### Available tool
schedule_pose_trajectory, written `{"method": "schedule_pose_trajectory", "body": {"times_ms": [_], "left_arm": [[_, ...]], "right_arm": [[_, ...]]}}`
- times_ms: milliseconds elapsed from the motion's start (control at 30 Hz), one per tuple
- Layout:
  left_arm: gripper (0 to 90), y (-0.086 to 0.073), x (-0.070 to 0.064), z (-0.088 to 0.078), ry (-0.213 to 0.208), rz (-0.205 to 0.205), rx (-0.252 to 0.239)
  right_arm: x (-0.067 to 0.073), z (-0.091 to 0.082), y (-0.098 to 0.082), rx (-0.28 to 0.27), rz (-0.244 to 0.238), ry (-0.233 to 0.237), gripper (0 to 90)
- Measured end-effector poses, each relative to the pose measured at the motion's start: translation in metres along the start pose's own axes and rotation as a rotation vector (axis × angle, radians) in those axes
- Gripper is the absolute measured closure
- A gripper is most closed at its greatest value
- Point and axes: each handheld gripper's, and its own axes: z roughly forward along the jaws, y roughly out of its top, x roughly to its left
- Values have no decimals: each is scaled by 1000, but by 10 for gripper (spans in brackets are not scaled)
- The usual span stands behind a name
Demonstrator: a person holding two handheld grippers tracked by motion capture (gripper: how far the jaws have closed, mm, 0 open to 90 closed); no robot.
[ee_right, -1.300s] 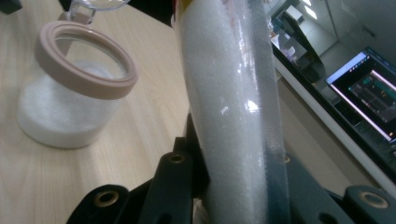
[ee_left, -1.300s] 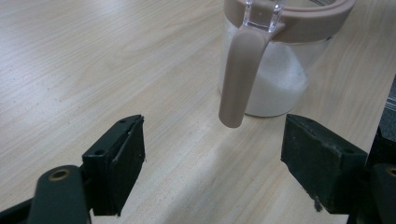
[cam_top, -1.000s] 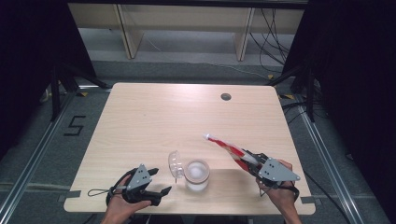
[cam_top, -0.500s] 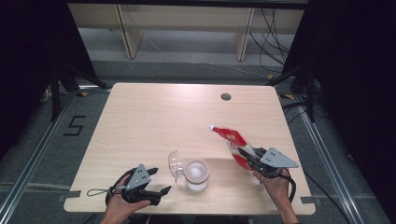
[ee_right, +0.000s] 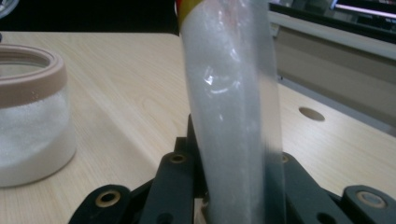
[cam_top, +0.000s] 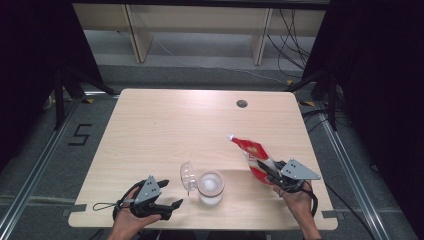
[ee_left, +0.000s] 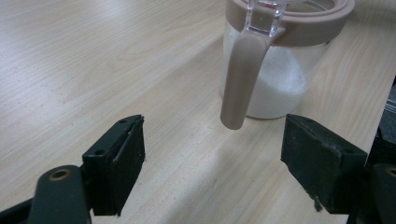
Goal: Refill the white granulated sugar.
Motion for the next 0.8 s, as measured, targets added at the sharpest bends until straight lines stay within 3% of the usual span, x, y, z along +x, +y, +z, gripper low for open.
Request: {"method": "schedule_pose_trajectory", "body": {"times_ms": [200,533,633,800], "left_arm": [[212,0,0,0,3,-1,2],[212,0,-1,1,1,-12,-1],[212,0,-1,0,5,8,2],[212,1,0,0,3,35,18]], "right_arm": [[-3,-11,-1,23,44,-26,799],[-5,-26,-5,44,63,-26,797],[-4,-30,-7,51,107,-33,796],[-3,-35,-7,72,108,-42,795]]}}
